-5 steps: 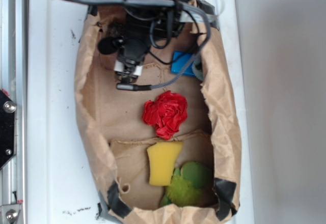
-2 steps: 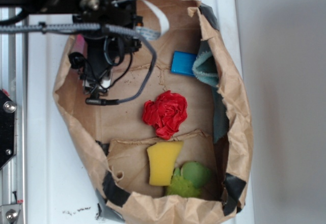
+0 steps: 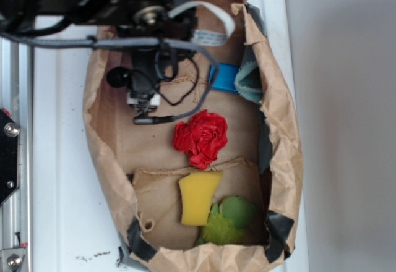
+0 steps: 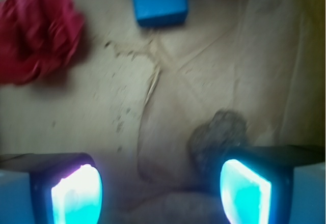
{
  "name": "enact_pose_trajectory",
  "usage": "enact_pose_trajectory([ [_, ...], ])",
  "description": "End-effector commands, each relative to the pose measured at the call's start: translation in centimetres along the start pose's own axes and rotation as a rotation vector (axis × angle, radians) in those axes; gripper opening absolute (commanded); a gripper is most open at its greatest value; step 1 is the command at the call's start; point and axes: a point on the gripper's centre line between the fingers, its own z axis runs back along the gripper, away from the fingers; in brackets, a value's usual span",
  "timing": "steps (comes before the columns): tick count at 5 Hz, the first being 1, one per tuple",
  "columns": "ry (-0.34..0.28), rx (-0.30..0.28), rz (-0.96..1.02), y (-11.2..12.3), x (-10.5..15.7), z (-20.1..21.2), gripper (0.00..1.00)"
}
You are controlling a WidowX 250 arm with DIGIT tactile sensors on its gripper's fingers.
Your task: Grab the rock.
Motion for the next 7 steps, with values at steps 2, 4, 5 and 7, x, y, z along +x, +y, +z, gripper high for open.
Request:
enact_pose_trajectory([
  [2, -0.047, 0.08, 0.003, 4.4, 2.2, -0.4, 1.0],
  [4, -0.033, 0.113, -0.023, 5.2, 1.9, -1.4, 1.0],
  [5, -0.019, 0.163, -0.057, 4.9, 1.1, -1.8, 1.0],
  [7, 0.006, 0.111, -0.092, 4.9, 0.3, -0.2, 1.0],
])
